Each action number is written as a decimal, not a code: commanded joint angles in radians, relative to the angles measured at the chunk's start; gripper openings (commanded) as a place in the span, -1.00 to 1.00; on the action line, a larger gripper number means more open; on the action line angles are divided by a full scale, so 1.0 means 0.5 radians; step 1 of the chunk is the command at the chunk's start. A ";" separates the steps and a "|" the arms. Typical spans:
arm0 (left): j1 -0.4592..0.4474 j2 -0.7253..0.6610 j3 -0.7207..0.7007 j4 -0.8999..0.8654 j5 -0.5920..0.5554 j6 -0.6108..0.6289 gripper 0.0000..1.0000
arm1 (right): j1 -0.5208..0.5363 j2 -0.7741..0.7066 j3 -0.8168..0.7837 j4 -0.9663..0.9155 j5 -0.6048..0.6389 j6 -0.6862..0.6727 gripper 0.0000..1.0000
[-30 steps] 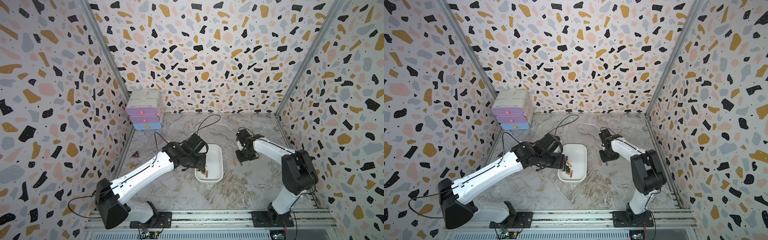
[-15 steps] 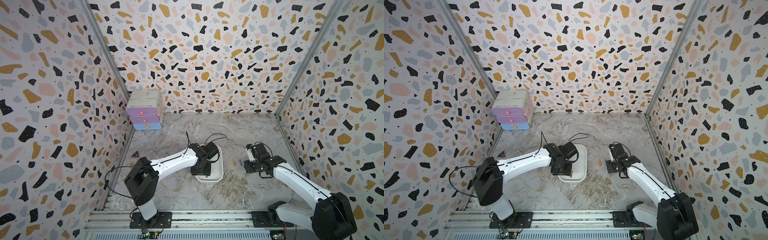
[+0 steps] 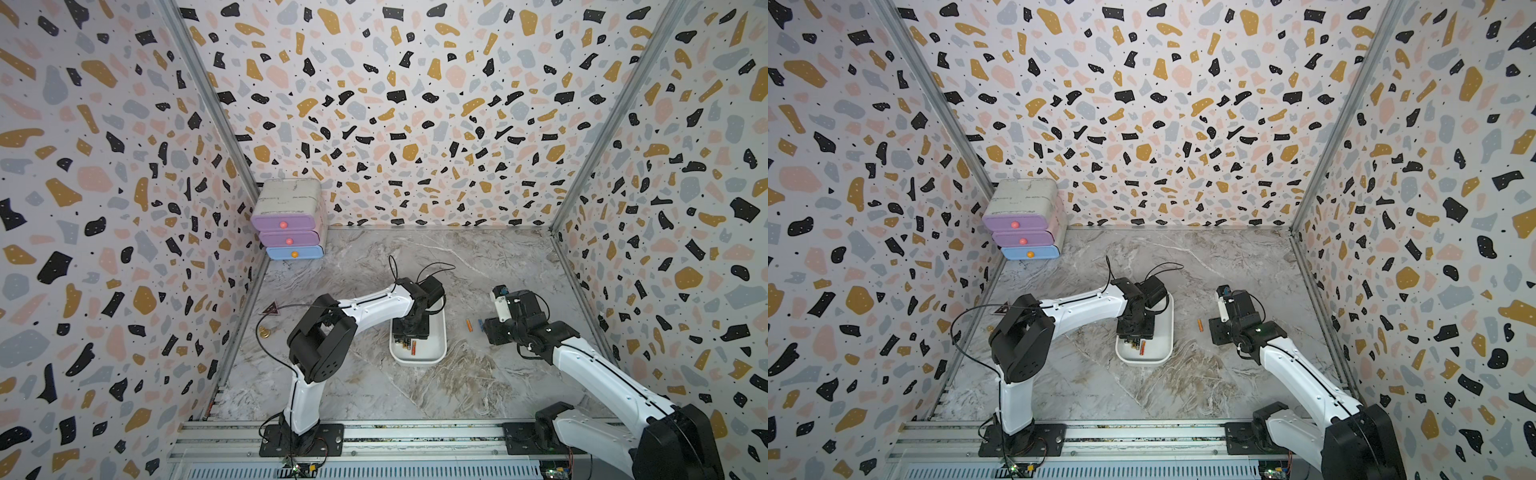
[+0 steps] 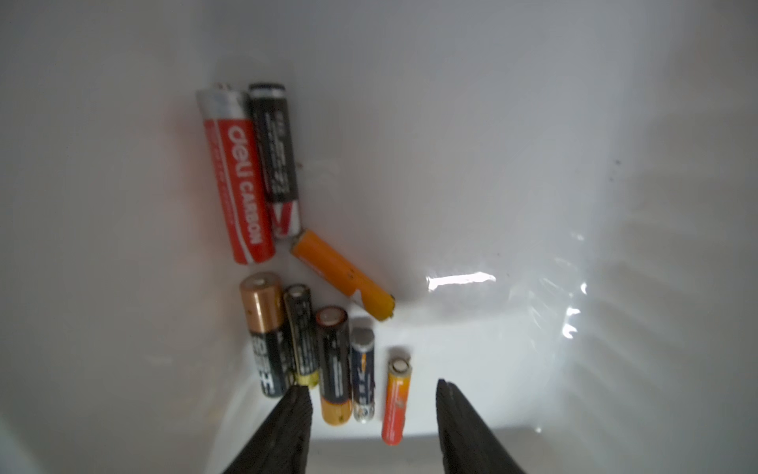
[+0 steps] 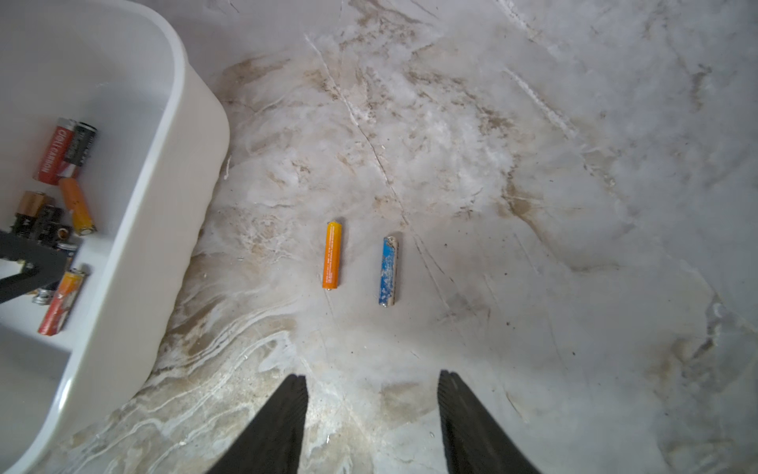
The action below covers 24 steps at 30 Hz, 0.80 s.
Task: Take the batteries out of the storage box
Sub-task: Pick up the battery from the storage box.
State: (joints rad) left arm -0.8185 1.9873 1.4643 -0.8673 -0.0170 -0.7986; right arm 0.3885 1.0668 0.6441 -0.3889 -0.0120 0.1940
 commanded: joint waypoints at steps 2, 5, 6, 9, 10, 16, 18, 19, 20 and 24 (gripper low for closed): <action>0.049 0.068 0.125 -0.007 -0.107 0.052 0.06 | 0.011 -0.040 -0.003 0.050 -0.059 -0.019 0.14; 0.076 0.134 0.157 -0.002 -0.108 0.071 0.09 | 0.011 -0.054 -0.009 0.050 -0.067 -0.017 0.15; 0.083 0.151 0.167 0.001 -0.111 0.078 0.09 | 0.011 -0.059 -0.012 0.053 -0.074 -0.017 0.15; 0.100 0.197 0.182 0.037 -0.097 0.100 0.07 | 0.011 -0.073 -0.019 0.051 -0.092 -0.011 0.16; 0.106 0.215 0.195 0.040 -0.087 0.107 0.04 | 0.011 -0.078 -0.021 0.052 -0.096 -0.010 0.16; 0.094 0.220 0.217 0.092 0.005 0.132 -0.37 | 0.011 -0.080 -0.022 0.064 -0.055 -0.014 0.16; 0.085 0.200 0.205 0.111 0.009 0.142 -0.50 | 0.011 -0.072 -0.020 0.051 -0.026 -0.011 0.16; 0.076 0.183 0.192 0.132 0.001 0.151 -0.54 | 0.011 -0.067 -0.020 0.055 -0.024 -0.010 0.16; 0.073 0.175 0.188 0.148 -0.011 0.155 -0.57 | 0.011 -0.063 -0.015 0.052 -0.028 -0.013 0.16; 0.072 0.212 0.224 0.119 -0.027 0.184 -0.61 | 0.011 -0.062 -0.009 0.044 -0.011 -0.007 0.17</action>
State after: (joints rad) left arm -0.7761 2.0945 1.5475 -0.8062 -0.0265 -0.7284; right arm 0.3885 1.0458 0.6365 -0.3649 -0.0322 0.1936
